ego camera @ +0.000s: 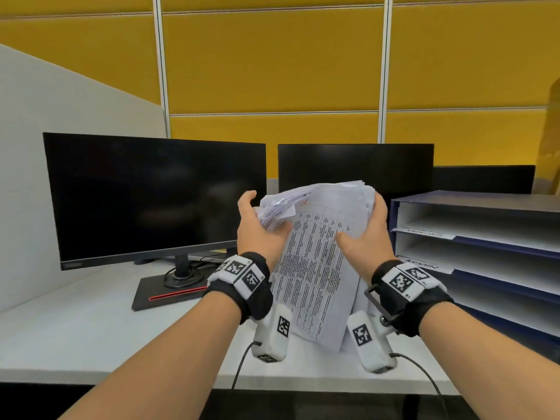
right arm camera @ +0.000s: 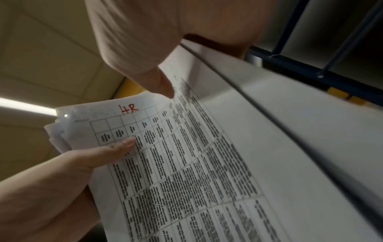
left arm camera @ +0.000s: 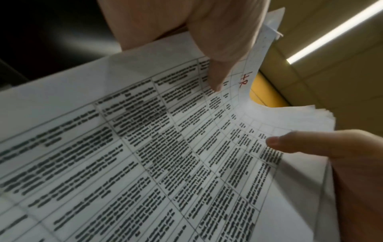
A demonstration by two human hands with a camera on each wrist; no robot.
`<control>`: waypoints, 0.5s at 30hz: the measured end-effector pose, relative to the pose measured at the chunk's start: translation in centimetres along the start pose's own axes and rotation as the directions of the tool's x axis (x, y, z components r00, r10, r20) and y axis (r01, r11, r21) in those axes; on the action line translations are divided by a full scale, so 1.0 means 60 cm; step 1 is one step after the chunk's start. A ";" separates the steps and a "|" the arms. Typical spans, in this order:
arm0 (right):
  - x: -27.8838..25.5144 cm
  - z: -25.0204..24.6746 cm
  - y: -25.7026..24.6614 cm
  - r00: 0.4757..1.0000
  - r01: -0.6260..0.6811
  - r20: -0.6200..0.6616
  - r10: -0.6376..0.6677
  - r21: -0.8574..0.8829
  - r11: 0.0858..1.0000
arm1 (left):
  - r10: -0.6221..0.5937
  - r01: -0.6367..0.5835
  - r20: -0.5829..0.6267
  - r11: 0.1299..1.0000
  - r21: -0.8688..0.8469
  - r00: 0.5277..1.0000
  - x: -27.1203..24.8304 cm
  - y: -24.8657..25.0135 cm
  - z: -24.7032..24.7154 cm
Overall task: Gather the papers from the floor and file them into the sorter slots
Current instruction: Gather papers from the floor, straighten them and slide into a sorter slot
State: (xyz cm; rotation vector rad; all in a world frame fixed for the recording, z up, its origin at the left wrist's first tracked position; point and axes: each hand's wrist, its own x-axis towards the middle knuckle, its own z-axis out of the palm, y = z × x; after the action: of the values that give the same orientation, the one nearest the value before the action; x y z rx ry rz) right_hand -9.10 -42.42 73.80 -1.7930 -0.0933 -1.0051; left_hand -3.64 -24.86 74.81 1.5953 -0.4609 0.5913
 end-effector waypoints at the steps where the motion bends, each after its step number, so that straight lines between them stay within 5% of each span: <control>1: 0.004 -0.002 -0.010 1.000 0.014 0.004 -0.014 -0.121 0.993 | 0.034 -0.034 0.014 0.999 0.006 0.999 0.001 0.006 -0.001; 4: 0.017 -0.005 -0.043 0.994 0.108 0.084 -0.076 -0.499 0.860 | 0.182 -0.194 0.097 0.971 0.142 0.979 0.004 0.022 0.000; 7: 0.034 -0.005 -0.066 0.990 0.123 0.134 -0.046 -0.649 0.751 | 0.299 -0.354 0.209 0.882 0.312 0.931 0.006 0.037 0.005; 12: 0.056 -0.018 -0.077 0.996 0.038 0.085 0.032 -0.712 0.701 | 0.238 -0.260 0.111 0.926 0.275 0.965 0.022 0.040 -0.001; 15: 0.058 -0.019 -0.079 0.993 0.094 0.120 -0.013 -0.701 0.707 | 0.242 -0.245 0.045 0.942 0.229 0.969 0.031 0.038 -0.009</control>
State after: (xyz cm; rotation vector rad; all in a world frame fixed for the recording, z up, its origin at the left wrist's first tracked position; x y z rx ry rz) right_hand -9.82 -42.43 79.72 -2.5665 0.2117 -1.0645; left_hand -3.61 -24.51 77.76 1.7803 -0.6255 0.8461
